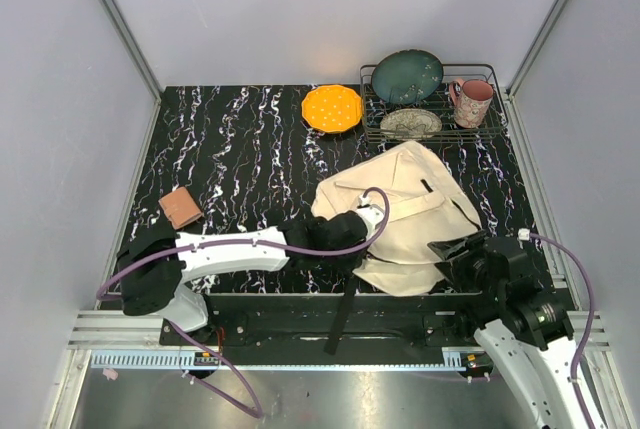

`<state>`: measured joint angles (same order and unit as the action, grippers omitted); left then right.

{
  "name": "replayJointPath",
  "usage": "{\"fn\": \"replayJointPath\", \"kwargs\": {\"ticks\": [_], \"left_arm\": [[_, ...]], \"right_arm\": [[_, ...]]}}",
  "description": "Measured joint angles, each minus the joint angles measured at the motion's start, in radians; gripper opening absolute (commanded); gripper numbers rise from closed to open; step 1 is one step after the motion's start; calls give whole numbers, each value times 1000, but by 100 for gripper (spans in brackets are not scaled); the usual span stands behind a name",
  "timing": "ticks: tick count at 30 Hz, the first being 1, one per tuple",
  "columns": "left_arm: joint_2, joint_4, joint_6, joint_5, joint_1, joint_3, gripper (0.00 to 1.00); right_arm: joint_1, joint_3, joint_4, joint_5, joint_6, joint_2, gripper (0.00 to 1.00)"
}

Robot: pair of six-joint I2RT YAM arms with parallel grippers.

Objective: Pack the student bag
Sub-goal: Zip the student bag at the center of the board.

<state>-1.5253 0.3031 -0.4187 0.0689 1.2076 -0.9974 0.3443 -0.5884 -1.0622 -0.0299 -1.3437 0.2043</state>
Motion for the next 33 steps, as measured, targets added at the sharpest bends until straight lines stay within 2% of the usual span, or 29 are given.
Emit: {"fn": "replayJointPath", "kwargs": {"ticks": [6, 13, 17, 18, 20, 22, 26, 28, 29, 33], "left_arm": [[-47, 75, 1, -10, 21, -90, 0], [-197, 101, 4, -31, 80, -314, 0], [-251, 95, 7, -53, 108, -380, 0], [-258, 95, 8, -60, 111, -387, 0], [-266, 96, 9, -71, 117, -392, 0], [-268, 97, 11, -78, 121, -392, 0], [-268, 98, 11, -85, 122, -392, 0], [-268, 97, 11, -87, 122, -391, 0], [-268, 94, 11, -89, 122, -389, 0], [-268, 88, 11, -93, 124, -378, 0]], "right_arm": [[0, -29, -7, 85, -15, 95, 64], [0, -31, -78, 143, -99, 21, 64], [0, -31, -122, 144, -136, 12, 62], [0, -30, -131, 143, -143, 12, 53], [0, -26, -135, 136, -152, 10, 45], [0, -8, -127, 124, -163, 3, 32], [0, 10, -121, 87, -175, -8, 26], [0, 10, -110, 65, -175, -8, 12], [0, 11, -108, 59, -173, -8, 0], [0, 15, -106, 45, -165, -8, 0]]}}
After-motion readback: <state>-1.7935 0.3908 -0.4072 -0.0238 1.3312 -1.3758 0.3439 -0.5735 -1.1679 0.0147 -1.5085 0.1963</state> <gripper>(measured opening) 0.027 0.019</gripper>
